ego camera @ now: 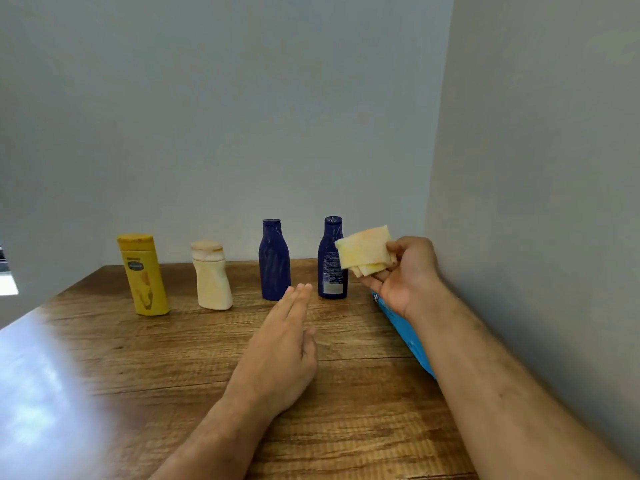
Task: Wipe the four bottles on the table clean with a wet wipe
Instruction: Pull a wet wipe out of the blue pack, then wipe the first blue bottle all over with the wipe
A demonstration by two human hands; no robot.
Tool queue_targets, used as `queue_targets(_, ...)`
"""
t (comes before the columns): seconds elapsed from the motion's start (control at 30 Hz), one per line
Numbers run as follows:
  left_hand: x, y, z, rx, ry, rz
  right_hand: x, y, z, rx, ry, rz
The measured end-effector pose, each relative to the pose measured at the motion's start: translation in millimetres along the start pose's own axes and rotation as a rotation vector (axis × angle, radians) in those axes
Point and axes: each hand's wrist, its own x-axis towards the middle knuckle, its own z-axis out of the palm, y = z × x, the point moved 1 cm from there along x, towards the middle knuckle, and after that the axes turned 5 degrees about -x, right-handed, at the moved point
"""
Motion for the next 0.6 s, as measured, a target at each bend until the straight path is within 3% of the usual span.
queue_targets(0.13, 1.2, 0.0, 0.6, 0.002, -0.013, -0.002, 10.8, -9.3, 14.7, -0.012, 0.086, -0.066)
queue_targets(0.33, 29.9, 15.2, 9.8, -0.049, 0.088, 0.046, 21.7, 10.7, 15.8, -0.481, 0.381, -0.482)
queue_targets(0.6, 91.0, 31.6, 53.2, -0.172, 0.372, -0.001, 23.4, 19.2, 9.5, -0.793, 0.426, -0.780)
